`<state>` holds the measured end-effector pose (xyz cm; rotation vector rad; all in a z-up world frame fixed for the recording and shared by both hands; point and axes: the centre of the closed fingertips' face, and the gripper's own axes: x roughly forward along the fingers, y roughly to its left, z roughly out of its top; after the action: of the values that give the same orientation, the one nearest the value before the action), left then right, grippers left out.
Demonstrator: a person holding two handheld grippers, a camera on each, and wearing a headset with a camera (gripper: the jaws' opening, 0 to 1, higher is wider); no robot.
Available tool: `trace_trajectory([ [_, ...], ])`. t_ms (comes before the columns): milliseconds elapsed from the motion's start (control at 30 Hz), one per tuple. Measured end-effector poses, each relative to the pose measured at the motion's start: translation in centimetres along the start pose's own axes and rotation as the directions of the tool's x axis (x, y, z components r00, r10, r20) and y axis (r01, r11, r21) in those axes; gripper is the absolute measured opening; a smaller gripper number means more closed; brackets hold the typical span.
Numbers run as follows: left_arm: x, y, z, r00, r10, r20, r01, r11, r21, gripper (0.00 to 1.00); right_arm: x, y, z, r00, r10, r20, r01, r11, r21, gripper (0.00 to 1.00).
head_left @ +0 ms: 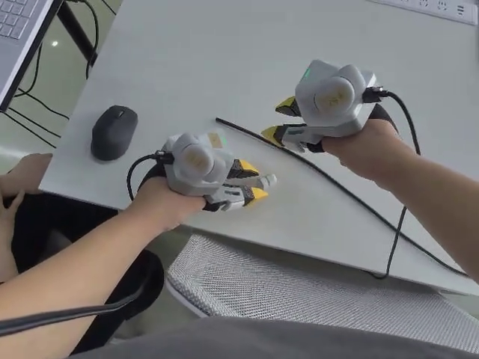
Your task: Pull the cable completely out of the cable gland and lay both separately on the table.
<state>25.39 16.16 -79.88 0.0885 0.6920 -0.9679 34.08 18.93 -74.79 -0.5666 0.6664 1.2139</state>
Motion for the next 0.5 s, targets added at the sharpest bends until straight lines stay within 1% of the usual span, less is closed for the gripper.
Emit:
trace_trajectory([
  [100, -0.3, -0.2, 0.0, 1.0, 0.002, -0.001, -0.002, 1.0, 0.0, 0.29, -1.4, -0.3, 0.5, 0.9996, -0.02, 0.02, 0.02, 1.0, 0.012, 0.28],
  [200, -0.8, -0.5, 0.2, 0.9999, 0.012, 0.008, -0.012, 1.0, -0.009, 0.31, -2.1, -0.4, 0.4, 0.9989, -0.03, 0.037, 0.029, 0.999, 0.032, 0.28],
  [267, -1.2, -0.7, 0.6, 0.9996, 0.016, 0.023, -0.016, 1.0, -0.017, 0.33, -3.1, -0.3, 0.5, 0.9982, -0.035, 0.049, 0.033, 0.999, 0.04, 0.29],
  [400, -2.0, -1.4, 1.2, 0.999, 0.018, 0.04, -0.017, 1.0, -0.023, 0.35, -5.4, 0.3, 0.5, 0.9964, -0.044, 0.072, 0.04, 0.998, 0.05, 0.3],
  [500, -2.6, -1.5, 1.5, 0.9983, 0.023, 0.054, -0.021, 0.999, -0.03, 0.38, -7.0, 0.7, 0.3, 0.9947, -0.055, 0.087, 0.049, 0.997, 0.066, 0.32],
])
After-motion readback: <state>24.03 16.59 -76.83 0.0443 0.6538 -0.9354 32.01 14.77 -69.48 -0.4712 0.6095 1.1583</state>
